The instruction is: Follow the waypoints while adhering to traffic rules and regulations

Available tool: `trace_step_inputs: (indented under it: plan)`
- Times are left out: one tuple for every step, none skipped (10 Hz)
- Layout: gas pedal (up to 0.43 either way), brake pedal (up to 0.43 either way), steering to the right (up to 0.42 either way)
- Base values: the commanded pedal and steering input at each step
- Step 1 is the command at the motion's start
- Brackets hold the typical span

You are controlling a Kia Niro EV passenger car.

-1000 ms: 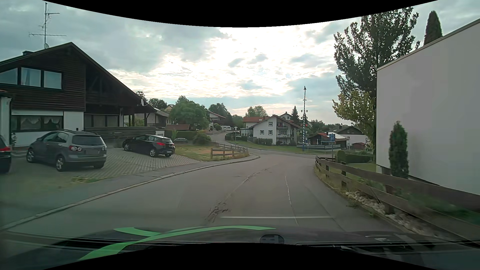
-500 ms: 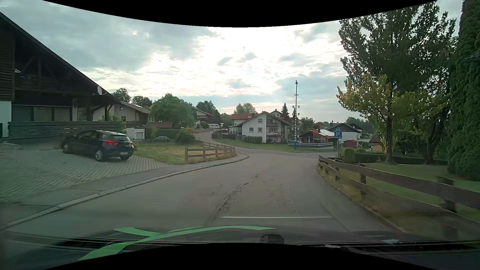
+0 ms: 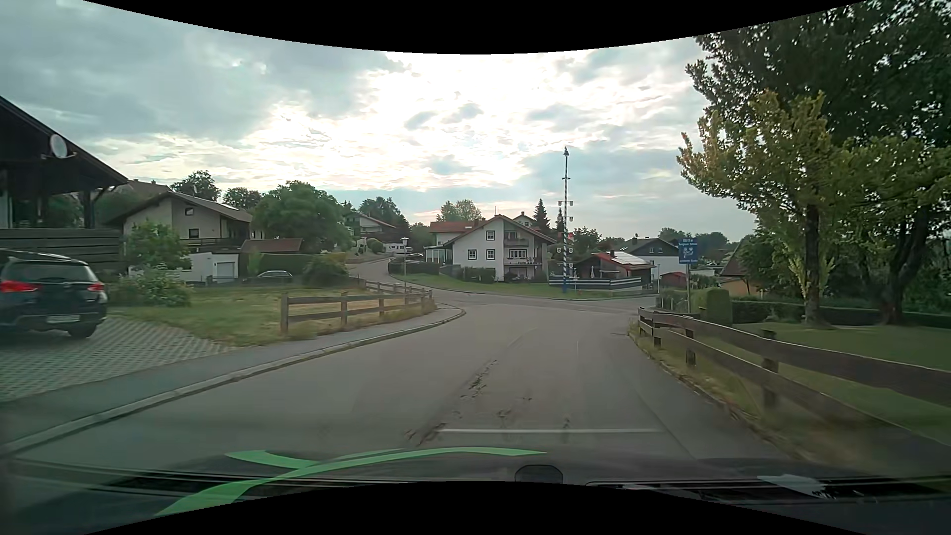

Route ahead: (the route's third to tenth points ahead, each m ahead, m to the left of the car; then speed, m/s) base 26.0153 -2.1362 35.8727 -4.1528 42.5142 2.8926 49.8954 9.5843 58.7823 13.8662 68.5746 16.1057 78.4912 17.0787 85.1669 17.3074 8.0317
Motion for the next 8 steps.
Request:
trace_step_inputs:
  plan:
    - [0.000, 0.244, 0.060]
    - [0.000, 0.238, 0.061]
    - [0.000, 0.232, 0.061]
    - [0.000, 0.232, 0.060]
    - [0.000, 0.220, 0.062]
    - [0.000, 0.207, 0.064]
    - [0.000, 0.201, 0.066]
    - [0.000, 0.201, 0.068]
